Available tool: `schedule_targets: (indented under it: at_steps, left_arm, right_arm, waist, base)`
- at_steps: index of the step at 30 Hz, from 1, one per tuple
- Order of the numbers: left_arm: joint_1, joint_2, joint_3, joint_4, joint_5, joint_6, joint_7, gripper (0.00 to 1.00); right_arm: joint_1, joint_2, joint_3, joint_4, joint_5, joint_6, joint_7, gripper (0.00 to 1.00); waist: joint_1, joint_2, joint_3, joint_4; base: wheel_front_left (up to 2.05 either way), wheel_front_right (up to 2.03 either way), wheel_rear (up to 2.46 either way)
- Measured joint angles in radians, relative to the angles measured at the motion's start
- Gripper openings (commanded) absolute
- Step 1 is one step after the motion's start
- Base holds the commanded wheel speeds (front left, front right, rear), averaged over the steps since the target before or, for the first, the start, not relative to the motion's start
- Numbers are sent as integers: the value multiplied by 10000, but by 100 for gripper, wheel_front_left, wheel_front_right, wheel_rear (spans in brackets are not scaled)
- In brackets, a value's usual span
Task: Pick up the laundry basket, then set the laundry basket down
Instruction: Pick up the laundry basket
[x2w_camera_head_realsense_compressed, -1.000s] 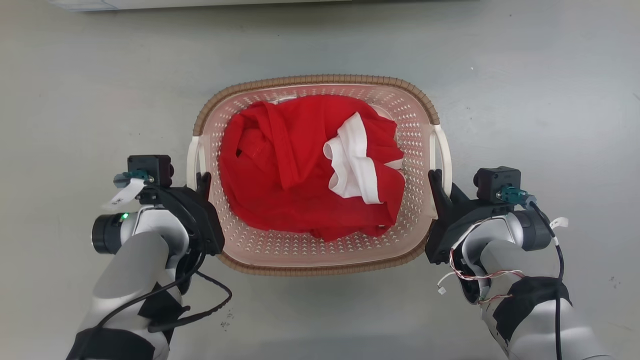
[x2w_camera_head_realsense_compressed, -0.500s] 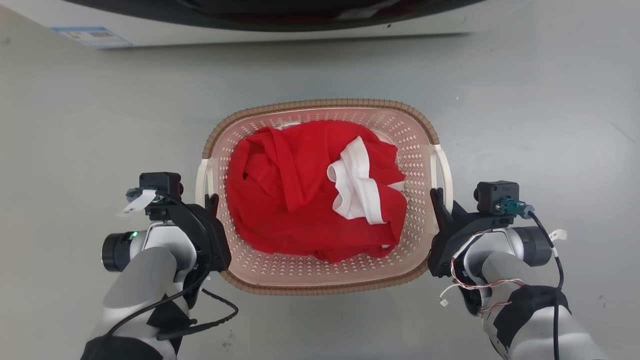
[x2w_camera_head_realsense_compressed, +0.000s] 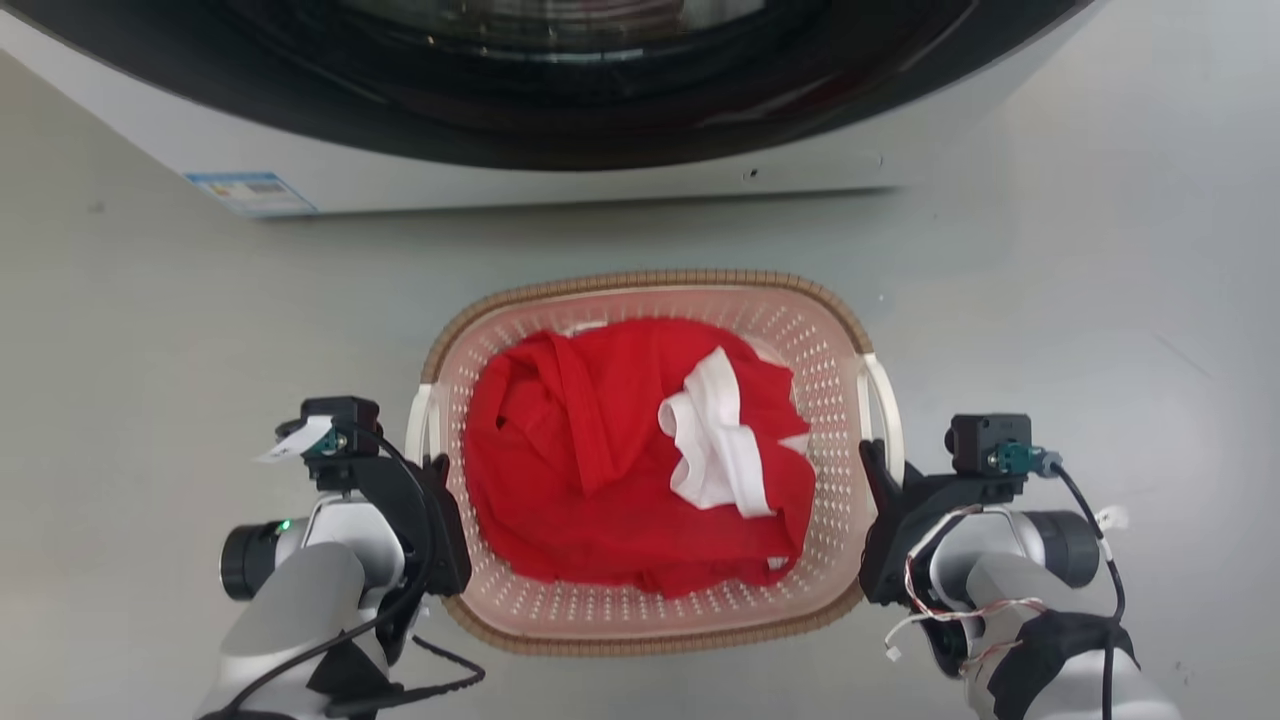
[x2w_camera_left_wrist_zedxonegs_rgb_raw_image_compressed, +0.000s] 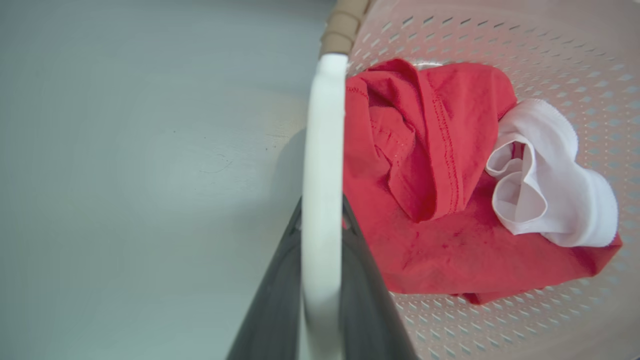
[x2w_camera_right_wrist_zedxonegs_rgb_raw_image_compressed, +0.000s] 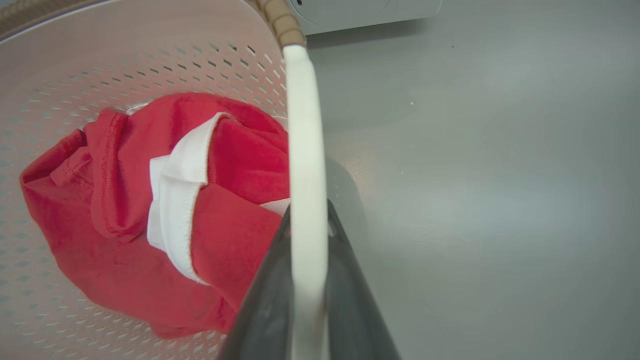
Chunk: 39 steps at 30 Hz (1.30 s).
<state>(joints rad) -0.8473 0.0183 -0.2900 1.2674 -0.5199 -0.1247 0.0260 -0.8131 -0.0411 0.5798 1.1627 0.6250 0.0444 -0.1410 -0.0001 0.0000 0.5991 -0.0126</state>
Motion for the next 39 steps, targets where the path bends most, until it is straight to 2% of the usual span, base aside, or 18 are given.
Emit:
schedule_targets:
  at_steps: [27, 39]
  left_arm:
    - [1686, -174, 92, 244, -506, -63, 1407, 0]
    - [2865, -221, 96, 265, -725, 15, 1935, 0]
  right_arm:
    - [1517, 127, 224, 840, 888, 527, 1396, 0]
    - [2625, 222, 222, 1016, 1273, 614, 1954, 0]
  waist:
    - [-1, -2, -3453, -46]
    - [-1, -2, -4839, -189]
  base:
    - [0, 0, 0]
    - [0, 0, 0]
